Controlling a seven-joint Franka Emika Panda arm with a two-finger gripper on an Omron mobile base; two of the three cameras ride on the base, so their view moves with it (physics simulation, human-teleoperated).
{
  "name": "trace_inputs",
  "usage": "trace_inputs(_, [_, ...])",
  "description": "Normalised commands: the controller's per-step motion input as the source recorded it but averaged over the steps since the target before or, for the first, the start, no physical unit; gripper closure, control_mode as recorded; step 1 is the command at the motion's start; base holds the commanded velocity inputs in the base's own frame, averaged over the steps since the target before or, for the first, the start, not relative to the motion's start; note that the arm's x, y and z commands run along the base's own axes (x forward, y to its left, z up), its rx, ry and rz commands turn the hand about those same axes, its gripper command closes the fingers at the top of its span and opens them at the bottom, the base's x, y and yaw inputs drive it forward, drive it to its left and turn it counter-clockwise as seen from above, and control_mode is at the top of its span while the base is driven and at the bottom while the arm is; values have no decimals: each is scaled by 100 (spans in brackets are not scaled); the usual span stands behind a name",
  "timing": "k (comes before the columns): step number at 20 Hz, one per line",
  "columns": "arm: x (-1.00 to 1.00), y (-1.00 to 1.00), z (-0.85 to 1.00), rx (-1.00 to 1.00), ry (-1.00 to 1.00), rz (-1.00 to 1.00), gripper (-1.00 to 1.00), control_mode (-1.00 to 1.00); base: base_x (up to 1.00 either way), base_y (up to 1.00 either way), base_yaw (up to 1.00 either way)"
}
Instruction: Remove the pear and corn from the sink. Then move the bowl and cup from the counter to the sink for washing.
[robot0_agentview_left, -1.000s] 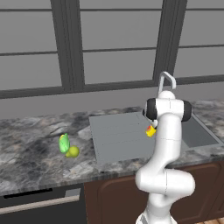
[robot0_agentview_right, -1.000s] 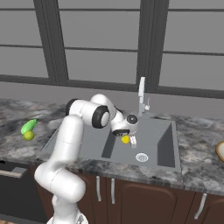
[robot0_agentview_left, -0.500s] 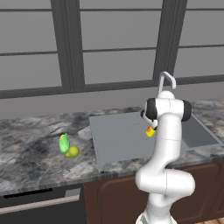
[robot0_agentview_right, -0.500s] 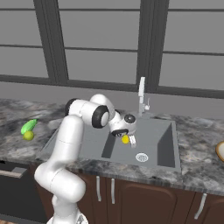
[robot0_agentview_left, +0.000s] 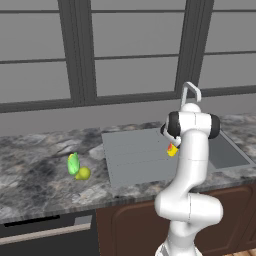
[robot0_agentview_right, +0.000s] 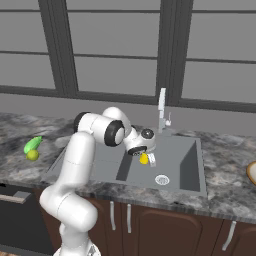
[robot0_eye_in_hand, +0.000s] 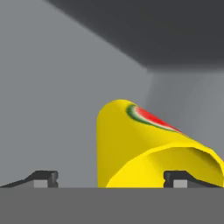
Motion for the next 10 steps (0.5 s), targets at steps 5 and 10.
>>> trace_inputs(5, [-1, 9, 18, 0, 1, 0, -100, -100, 0, 0, 0])
trace_inputs(10, [-7, 11, 19, 0, 0, 0, -100, -100, 0, 0, 0])
